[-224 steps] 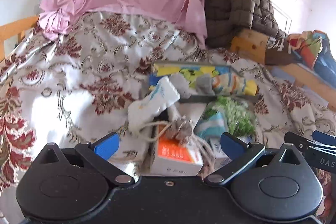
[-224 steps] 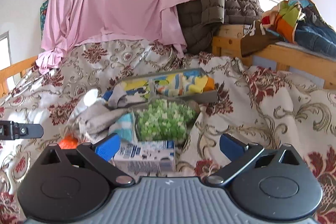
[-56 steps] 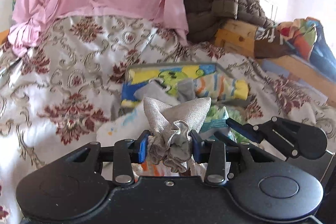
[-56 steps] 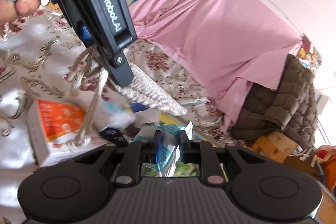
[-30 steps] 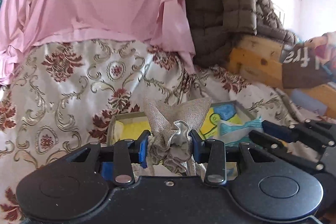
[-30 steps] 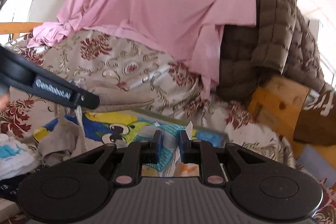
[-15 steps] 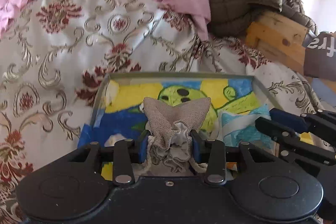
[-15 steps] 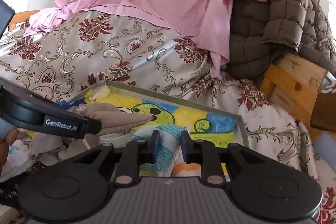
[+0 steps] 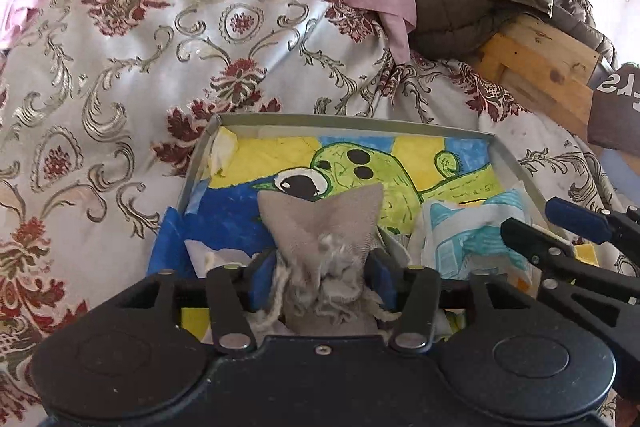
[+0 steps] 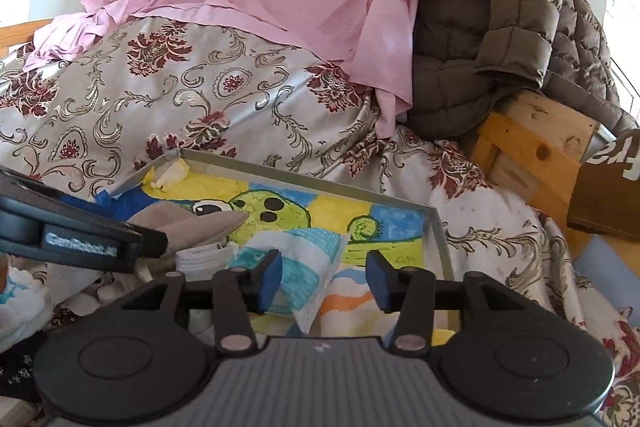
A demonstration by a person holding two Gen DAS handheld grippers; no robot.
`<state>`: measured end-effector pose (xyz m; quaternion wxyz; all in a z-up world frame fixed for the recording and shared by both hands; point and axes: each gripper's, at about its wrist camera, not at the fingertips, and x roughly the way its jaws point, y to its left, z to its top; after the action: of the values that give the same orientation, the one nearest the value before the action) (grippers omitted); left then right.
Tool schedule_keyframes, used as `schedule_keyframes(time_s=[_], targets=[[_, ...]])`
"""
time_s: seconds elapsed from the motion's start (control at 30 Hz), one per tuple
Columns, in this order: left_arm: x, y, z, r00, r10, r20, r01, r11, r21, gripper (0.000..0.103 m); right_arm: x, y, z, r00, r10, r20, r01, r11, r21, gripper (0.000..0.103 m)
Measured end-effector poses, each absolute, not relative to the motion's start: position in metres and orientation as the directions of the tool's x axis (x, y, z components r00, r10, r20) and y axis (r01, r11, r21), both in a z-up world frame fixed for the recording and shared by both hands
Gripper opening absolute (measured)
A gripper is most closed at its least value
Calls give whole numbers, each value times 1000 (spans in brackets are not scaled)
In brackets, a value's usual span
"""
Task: Organize soft objects
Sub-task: 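Open the left tool to drop the pouch into the tray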
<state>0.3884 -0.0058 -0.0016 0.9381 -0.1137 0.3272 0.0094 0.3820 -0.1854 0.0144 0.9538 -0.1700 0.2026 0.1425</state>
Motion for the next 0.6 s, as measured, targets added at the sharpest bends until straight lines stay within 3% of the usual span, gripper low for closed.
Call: schedule_keyframes(time_s=[0.27, 0.6], targets=[[354, -4, 25, 852, -39, -522, -67, 981, -184, 71, 352, -198, 45, 914, 175, -365, -276, 929, -247, 81], [282, 2, 80, 940, 18, -341, -67, 989, -134, 89, 287, -206, 101, 941, 206, -270, -252, 957, -147, 99]])
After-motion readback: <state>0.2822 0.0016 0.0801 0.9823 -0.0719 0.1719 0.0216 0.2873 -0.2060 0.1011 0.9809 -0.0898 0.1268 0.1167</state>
